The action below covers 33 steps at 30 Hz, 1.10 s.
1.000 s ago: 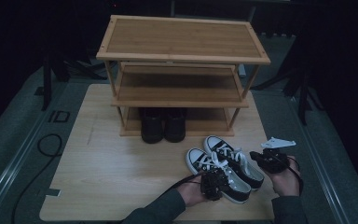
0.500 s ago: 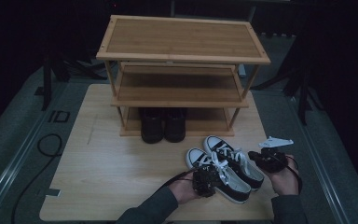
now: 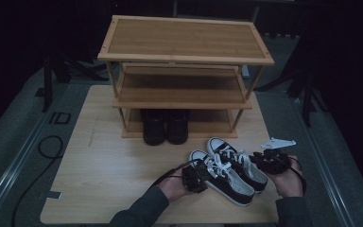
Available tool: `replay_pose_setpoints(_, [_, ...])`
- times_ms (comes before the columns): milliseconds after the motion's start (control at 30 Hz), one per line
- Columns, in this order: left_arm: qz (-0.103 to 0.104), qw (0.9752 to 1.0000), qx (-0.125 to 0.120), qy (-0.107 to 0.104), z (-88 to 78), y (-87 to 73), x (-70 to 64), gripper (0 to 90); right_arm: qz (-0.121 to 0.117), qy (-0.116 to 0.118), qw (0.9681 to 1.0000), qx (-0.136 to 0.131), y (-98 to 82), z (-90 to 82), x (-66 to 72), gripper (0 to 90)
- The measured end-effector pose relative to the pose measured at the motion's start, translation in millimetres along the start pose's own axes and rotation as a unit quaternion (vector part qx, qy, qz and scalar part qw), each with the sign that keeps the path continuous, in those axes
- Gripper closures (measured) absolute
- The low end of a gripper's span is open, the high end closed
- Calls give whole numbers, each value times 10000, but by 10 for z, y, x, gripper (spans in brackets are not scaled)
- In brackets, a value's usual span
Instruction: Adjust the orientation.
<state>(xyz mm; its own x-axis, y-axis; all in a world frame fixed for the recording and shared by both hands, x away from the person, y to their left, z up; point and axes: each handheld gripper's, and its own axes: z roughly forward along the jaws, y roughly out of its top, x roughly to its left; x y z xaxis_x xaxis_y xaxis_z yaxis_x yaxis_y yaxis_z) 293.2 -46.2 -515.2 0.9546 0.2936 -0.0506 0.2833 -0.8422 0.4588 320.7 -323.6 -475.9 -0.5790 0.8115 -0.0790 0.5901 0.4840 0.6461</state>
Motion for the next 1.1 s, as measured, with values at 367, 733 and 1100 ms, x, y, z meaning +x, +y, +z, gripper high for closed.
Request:
replay_pose_setpoints(367, [-528,9981,-166,269,-288,-303,330,833,-117,25,9999,91,41,-10,19,658])
replay_pose_setpoints(733, [-985,9931,-350,539,-470,-589,553,821,-155,66,9998,73,64,-71,28,621])
replay_pose_setpoints(1100, [-1219,9882,-456,810,-621,-830,749,805,-206,64,9996,157,92,-100,50,605])
